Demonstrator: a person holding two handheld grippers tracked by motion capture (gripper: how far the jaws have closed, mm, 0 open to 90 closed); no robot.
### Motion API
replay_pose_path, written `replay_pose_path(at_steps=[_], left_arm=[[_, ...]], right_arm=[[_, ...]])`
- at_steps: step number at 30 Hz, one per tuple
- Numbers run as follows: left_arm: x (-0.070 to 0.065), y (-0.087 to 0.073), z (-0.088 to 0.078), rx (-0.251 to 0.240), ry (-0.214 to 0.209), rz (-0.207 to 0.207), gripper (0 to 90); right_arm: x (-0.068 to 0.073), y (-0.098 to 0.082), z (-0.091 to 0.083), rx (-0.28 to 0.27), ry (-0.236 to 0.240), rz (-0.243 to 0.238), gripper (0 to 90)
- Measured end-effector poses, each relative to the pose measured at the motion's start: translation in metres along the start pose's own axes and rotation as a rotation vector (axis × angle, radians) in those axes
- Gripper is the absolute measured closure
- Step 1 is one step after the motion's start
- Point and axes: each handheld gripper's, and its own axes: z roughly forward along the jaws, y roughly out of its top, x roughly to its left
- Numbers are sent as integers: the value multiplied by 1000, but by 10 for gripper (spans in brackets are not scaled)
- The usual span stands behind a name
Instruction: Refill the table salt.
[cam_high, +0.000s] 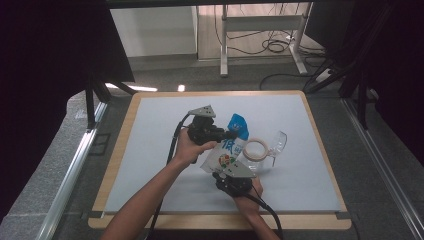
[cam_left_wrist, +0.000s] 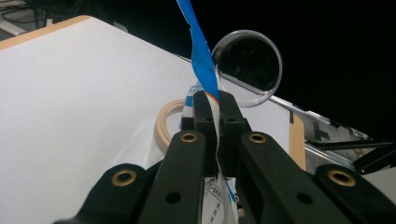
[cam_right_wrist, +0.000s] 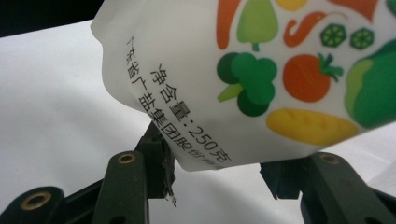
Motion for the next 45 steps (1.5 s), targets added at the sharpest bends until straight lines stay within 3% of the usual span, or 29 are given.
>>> replay_pose_path(at_steps=[25,45], left_arm=[[4,5,4,16,-17,-10,900],[7,14,13,66,-19,3,899]], right_arm=[[0,2,-3,-9,-9,-11,521],[0,4,-5,-12,-13,13,525]])
